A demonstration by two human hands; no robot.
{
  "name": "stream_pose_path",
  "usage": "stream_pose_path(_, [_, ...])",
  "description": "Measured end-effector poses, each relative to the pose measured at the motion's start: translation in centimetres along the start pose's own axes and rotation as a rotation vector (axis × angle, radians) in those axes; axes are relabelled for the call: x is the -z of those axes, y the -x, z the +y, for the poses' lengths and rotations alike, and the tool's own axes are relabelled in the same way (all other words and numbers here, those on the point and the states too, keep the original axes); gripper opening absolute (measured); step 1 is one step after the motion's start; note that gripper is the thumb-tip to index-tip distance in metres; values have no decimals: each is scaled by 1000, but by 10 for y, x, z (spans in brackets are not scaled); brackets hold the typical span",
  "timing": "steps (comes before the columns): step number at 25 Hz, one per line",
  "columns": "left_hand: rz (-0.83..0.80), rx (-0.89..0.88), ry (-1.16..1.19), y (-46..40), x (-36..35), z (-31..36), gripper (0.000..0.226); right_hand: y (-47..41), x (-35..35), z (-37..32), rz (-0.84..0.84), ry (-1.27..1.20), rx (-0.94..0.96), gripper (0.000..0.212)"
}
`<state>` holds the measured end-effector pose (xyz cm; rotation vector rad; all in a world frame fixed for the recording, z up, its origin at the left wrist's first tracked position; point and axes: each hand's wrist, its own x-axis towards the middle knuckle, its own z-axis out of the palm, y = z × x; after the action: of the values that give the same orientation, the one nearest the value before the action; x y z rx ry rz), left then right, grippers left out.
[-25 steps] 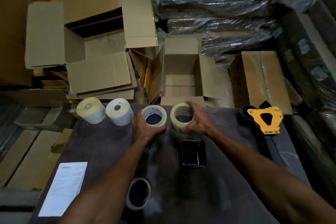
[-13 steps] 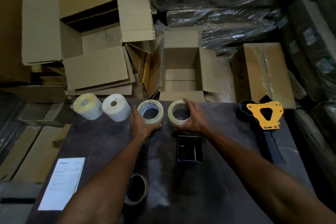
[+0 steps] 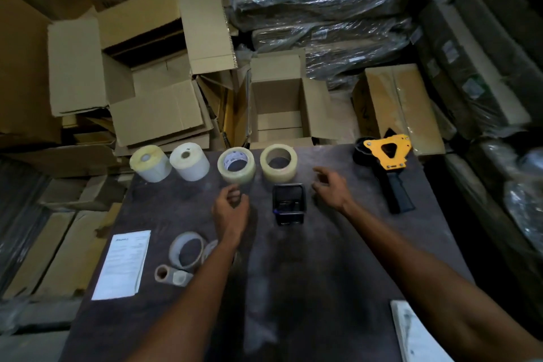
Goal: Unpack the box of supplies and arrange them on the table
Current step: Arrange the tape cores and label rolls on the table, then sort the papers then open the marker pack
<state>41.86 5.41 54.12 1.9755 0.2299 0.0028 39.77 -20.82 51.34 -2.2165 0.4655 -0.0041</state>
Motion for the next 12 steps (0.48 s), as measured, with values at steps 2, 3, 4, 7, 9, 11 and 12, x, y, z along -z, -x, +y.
stream_pose_path(2, [18,-20,41,39,3,-8,23,36,13,6,43,-8,-23,38])
stream_pose_path(3, [36,-27,51,60,6,-16,23,57,18,9,46,-17,-31,35])
stream_pose_path(4, [40,-36,52,79,7,-26,23,77,21,13,49,-29,-45,32])
stream_pose_path(7, [-103,-73,72,155,6,-59,22,160,33,34,98,-28,-86,26])
stream_pose_path(9, [-193,-63,50,201,2,-72,21,211,37,52,132,-25,-115,26])
stream_pose_path(11, [-283,-84,28,246,-3,-76,22,258,38,70,142,-47,-165,25])
stream_pose_path(12, [-337,-101,24,267,-6,-76,23,281,39,77,164,-61,-180,23])
